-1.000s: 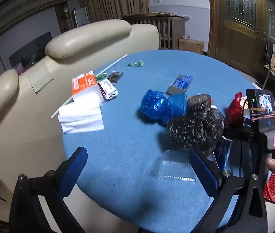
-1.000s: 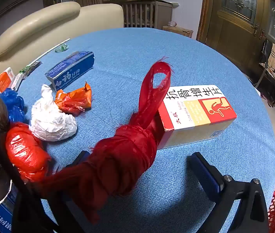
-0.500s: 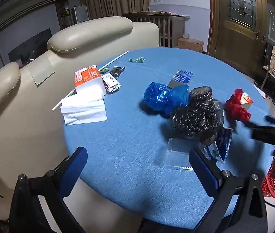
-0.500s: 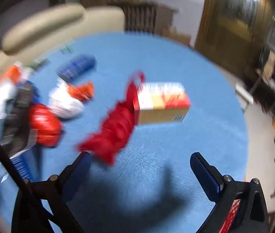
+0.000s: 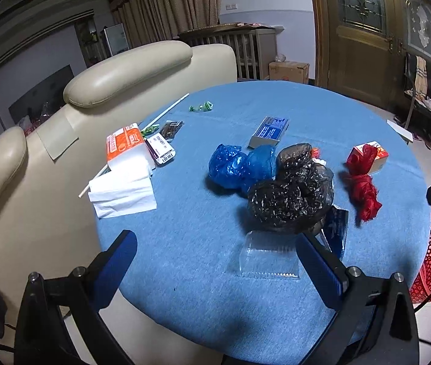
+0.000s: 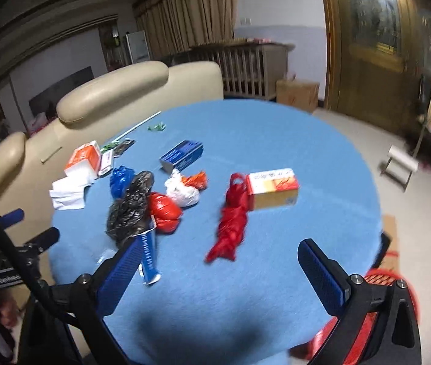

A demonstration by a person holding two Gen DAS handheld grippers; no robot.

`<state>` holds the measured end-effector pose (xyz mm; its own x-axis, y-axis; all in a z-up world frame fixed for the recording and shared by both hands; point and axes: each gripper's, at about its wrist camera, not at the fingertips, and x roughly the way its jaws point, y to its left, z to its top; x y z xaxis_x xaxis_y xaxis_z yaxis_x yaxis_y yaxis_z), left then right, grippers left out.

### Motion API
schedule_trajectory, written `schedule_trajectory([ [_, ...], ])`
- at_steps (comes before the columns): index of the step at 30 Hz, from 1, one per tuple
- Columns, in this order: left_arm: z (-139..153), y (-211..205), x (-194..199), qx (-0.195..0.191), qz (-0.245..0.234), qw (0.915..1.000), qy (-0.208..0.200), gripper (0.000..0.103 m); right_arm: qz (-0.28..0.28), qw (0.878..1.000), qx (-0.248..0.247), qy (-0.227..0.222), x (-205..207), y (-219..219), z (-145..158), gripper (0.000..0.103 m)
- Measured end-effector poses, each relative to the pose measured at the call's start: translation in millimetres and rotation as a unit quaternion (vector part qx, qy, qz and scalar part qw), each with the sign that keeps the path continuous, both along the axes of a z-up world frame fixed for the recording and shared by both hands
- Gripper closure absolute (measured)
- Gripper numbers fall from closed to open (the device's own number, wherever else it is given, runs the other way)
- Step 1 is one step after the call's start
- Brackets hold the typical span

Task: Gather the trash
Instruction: 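Move the right tool toward the red plastic bag bundle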

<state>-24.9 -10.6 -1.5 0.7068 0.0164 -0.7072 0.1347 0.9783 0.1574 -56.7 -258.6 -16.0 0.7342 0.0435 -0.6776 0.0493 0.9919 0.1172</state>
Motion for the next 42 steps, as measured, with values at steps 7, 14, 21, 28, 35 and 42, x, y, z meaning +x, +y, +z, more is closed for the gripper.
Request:
schedule_trajectory([
  [7,0,-2,1,0.004,0.007,0.9999,0.006,0.0,-0.022,0.999,0.028,0.034,7,-7,-16,0.0],
  [14,-2,-4,0,0.006,0.004,1.0,0.006,0.0,-0.033,0.998,0.036,0.042,7,-10,-18,0.0],
  [21,-2,-3,0,0.006,0.003,1.0,0.007,0.0,-0.036,0.998,0.026,0.045,8,-6,-18,0.0],
  [28,-3,-4,0,0.008,0.001,0.9999,0.006,0.0,-0.043,0.998,0.021,0.046,7,-8,-19,0.0],
  [35,-5,-4,0,0.008,0.0,0.9999,0.008,0.0,-0.046,0.998,0.022,0.047,7,-9,-20,0.0],
  [42,-9,-4,3,0.007,-0.001,0.9999,0.014,0.0,-0.049,0.997,0.02,0.052,10,-9,-24,0.0],
])
